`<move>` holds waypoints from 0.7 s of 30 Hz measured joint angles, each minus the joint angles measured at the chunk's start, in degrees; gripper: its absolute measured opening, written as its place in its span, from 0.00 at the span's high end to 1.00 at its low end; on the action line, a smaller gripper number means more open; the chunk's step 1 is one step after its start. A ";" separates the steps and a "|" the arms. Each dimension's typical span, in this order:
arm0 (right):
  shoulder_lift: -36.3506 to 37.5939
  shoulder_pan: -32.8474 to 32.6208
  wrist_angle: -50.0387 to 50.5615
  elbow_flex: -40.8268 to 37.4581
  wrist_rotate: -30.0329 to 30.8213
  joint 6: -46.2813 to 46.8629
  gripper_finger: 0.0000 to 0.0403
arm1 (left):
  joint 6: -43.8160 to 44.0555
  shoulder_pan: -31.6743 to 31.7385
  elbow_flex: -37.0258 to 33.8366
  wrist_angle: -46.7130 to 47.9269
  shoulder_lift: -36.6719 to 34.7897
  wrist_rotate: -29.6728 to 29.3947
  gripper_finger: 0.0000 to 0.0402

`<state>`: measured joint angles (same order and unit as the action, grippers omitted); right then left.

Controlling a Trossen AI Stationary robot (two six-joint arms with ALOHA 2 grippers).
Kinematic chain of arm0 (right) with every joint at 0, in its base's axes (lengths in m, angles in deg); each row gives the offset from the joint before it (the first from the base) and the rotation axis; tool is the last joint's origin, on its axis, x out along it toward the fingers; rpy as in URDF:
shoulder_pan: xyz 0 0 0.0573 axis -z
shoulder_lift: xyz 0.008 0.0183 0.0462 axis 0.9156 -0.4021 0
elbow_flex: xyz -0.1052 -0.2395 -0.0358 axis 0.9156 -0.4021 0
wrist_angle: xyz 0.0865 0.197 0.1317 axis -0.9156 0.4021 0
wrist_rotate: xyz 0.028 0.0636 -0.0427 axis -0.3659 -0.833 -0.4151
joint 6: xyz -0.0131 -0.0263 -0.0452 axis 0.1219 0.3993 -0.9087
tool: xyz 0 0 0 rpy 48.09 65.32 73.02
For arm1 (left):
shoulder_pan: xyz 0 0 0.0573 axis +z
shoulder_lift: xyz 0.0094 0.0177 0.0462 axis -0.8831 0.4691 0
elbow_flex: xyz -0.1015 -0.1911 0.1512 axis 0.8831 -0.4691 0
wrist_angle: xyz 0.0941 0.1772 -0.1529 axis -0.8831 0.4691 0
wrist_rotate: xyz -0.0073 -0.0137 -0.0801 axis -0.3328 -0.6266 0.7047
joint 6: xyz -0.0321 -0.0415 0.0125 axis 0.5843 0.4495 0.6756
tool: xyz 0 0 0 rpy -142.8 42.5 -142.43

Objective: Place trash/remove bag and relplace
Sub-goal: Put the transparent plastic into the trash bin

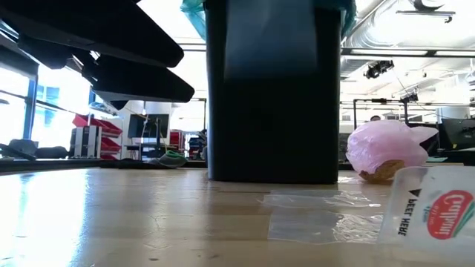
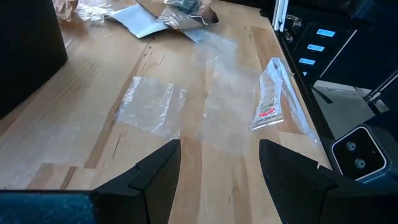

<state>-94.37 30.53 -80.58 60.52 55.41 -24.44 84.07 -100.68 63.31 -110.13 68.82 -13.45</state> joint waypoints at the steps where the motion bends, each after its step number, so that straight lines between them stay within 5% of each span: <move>1: 0.80 0.61 -1.37 0.00 -0.01 -2.13 1.00 | 0.01 0.00 0.00 -0.08 0.00 -0.17 0.50; 7: 6.03 4.58 -6.87 0.00 -1.47 -11.37 1.00 | 0.01 0.00 0.00 -0.15 0.00 -0.77 0.50; 11: 7.72 6.49 -5.52 0.02 -7.98 -9.72 1.00 | 0.01 -0.02 0.00 -0.10 0.00 -0.89 0.50; 21: 2.38 1.67 1.44 0.02 -11.92 0.89 1.00 | -5.20 4.15 0.00 -0.24 0.00 -0.77 0.50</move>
<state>-91.99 32.20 -79.14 60.54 43.49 -23.55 78.87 -96.53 63.31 -110.36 68.82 -14.22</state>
